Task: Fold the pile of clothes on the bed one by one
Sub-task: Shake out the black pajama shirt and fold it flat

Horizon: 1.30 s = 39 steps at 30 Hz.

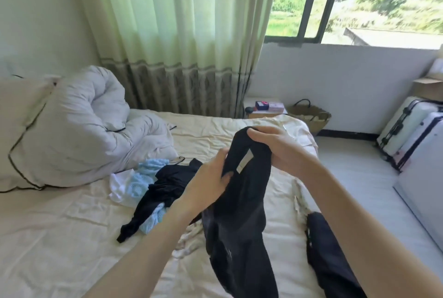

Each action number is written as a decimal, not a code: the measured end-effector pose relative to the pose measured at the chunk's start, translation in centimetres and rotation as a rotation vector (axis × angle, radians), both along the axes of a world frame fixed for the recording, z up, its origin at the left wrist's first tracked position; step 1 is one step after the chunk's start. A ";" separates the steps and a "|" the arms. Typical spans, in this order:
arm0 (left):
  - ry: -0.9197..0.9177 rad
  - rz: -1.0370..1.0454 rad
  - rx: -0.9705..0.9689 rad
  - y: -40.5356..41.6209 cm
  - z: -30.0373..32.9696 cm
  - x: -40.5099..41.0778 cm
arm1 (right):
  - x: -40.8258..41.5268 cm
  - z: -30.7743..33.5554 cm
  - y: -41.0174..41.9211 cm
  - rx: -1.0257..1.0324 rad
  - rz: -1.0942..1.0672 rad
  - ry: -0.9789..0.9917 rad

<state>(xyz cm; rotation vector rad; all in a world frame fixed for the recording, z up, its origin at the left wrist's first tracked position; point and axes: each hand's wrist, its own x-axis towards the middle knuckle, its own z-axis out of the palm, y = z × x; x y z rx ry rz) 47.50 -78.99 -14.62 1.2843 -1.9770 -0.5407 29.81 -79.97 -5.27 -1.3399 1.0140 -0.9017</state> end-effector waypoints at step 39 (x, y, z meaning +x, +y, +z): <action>-0.242 0.330 -0.247 0.9 17.4 9.0 | 4.6 3.5 -1.9 -0.064 0.288 0.137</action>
